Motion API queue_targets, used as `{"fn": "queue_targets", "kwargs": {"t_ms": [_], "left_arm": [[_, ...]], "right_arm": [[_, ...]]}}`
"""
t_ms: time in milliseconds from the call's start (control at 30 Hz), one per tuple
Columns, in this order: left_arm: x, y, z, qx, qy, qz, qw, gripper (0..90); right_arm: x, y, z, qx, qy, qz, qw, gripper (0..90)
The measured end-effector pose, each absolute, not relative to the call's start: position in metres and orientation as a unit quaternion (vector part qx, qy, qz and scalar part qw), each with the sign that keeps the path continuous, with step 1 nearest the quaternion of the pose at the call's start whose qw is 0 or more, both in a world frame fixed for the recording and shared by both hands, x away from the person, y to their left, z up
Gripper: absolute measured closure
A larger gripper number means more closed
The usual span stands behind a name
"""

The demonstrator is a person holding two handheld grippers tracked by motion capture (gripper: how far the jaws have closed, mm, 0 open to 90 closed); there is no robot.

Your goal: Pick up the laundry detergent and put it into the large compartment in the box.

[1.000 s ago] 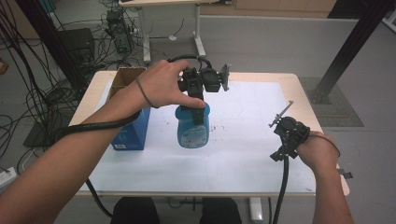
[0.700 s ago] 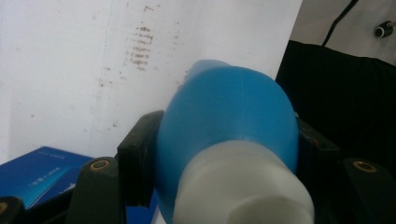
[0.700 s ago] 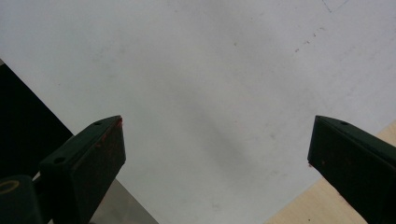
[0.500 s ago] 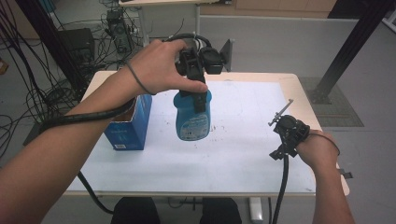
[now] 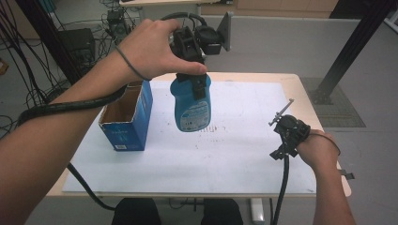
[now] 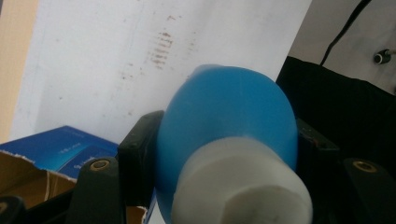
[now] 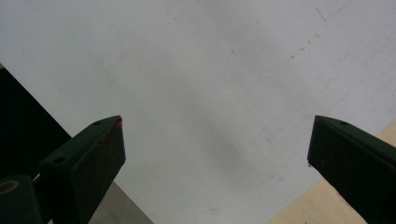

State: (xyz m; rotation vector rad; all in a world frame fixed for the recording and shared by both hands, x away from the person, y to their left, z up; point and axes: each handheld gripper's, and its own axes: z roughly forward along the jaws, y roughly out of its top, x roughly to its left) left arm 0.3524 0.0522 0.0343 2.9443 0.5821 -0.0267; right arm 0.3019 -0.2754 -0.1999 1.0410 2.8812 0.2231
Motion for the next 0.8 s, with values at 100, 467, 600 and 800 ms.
{"fn": "queue_targets", "kwargs": {"t_ms": [100, 467, 600, 800], "left_arm": [[0.354, 0.057, 0.039, 0.976, 0.204, -0.009, 0.076, 37.0], [0.362, 0.080, 0.054, 0.962, 0.260, -0.002, 0.082, 37.0], [0.366, 0.091, 0.061, 0.954, 0.286, 0.001, 0.083, 37.0], [0.373, 0.104, 0.065, 0.947, 0.310, -0.001, 0.080, 37.1]], "right_arm": [[0.303, -0.275, -0.200, 0.338, 0.938, 0.073, 0.033, 4.1], [0.304, -0.273, -0.202, 0.338, 0.938, 0.072, 0.033, 4.0], [0.304, -0.274, -0.202, 0.334, 0.939, 0.071, 0.033, 4.0], [0.304, -0.274, -0.204, 0.339, 0.938, 0.070, 0.031, 4.0]]}}
